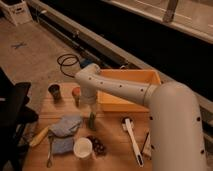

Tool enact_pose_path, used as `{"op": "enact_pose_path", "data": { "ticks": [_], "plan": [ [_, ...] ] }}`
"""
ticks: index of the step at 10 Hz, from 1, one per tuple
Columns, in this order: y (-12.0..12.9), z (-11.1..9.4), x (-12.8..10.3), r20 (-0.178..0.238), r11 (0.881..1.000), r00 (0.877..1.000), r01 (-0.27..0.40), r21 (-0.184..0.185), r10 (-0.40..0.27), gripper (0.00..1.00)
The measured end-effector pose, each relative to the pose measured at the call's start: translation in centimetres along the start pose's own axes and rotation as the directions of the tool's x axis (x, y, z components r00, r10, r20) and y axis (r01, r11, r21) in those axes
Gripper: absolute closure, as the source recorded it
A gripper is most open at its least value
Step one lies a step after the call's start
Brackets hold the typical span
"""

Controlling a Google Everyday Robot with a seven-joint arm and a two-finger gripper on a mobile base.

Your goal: Place pepper in tray

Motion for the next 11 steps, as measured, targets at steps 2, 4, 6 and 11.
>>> {"op": "enact_pose_path", "data": {
  "ticks": [2, 4, 6, 11],
  "plan": [
    [0.3, 0.1, 0.1, 0.003, 1.000, 1.000, -0.005, -0.004, 0.005, 0.35],
    [0.3, 0.1, 0.0, 0.003, 1.000, 1.000, -0.003, -0.004, 0.003, 0.35],
    [0.4, 0.1, 0.1, 0.000, 1.000, 1.000, -0.003, -0.005, 0.003, 0.35],
    [0.4, 3.0, 0.2, 0.033, 1.000, 0.999, 0.000, -0.020, 0.000, 0.35]
  ]
}}
